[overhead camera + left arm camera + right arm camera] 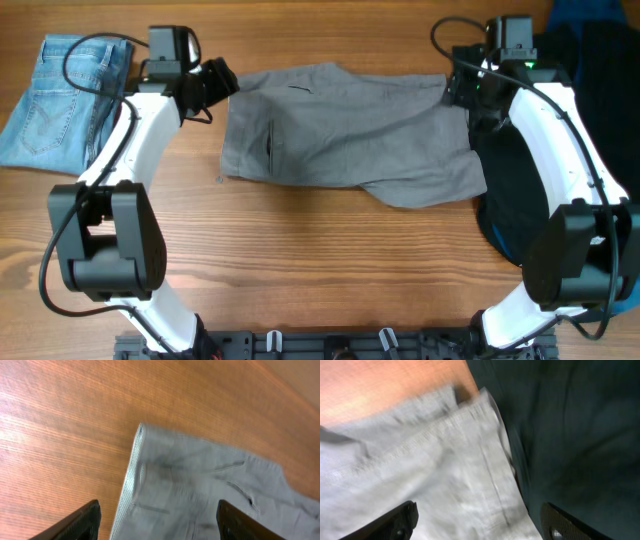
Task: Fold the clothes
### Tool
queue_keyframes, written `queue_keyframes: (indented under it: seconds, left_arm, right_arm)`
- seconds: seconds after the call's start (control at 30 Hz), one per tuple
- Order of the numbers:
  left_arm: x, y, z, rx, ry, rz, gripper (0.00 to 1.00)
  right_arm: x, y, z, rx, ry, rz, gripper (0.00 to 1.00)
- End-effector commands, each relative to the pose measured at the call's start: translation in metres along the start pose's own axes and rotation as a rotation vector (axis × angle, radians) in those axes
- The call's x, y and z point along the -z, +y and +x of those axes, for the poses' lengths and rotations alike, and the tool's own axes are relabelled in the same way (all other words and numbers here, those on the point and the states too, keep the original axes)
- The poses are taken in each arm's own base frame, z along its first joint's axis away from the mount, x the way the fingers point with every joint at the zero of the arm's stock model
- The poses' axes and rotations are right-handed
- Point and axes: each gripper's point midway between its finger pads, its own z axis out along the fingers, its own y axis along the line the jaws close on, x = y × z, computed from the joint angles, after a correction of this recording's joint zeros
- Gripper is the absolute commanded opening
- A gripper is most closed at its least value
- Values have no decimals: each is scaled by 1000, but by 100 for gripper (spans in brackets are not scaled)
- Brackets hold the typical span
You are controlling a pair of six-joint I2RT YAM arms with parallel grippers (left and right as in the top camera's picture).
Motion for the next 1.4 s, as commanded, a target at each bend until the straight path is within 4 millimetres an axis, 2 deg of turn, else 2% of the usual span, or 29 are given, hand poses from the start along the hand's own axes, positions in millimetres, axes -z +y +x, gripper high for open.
queue_keyframes:
  seconds: [0.0, 0.1, 0.2, 0.3, 0.37, 0.4, 0.47, 0.5, 0.57, 0.77, 0.87, 1.03, 1.17, 1.23, 1.37]
  left_arm:
    - [-14, 3, -7, -8, -21, -2, 74]
    - [-36, 12, 7, -4, 24, -22, 73]
    - [-59, 13, 28, 1, 97, -4, 70]
    - [-73, 15, 39, -2, 126, -11, 63]
    - [-76, 11, 45, -4, 146, 7, 45]
    - [-76, 7, 46, -4, 153, 30, 29]
    - [-72, -3, 43, -4, 154, 86, 9]
    - [-68, -7, 40, -4, 147, 105, 4]
    - [-56, -10, 27, -3, 115, 116, 4]
    - [-30, -10, 9, 8, 69, 123, 4]
    - [-26, -4, 8, 21, 76, 112, 4]
    - [-24, -1, 10, 29, 88, 104, 4]
    - [-23, -2, 9, 38, 86, 105, 4]
    - [-21, -4, 9, 39, 85, 113, 4]
    - [-19, -5, 7, 51, 80, 116, 4]
  right_arm:
    - [-8, 3, 2, 13, 15, -19, 84]
    - [-14, 2, 5, 13, 30, -14, 84]
    - [-14, 2, 4, 10, 25, -15, 84]
    - [-14, 3, 2, 10, 21, -17, 84]
    - [-14, 3, 2, 9, 20, -16, 84]
    - [-14, 3, 1, 10, 16, -17, 84]
    - [-14, 2, -2, 8, 2, -11, 84]
    - [-14, 1, -4, 6, -6, -1, 84]
    - [-15, -3, -10, 4, -35, 23, 84]
    - [-27, -2, -19, 0, -63, 19, 84]
    - [-41, -3, -16, -1, -45, 25, 84]
    - [-75, -3, -19, -6, -48, 26, 84]
    - [-89, 3, -24, -8, -68, -3, 75]
    - [-96, 8, -23, -7, -63, -30, 62]
    - [-109, 22, -13, -3, -20, -111, 60]
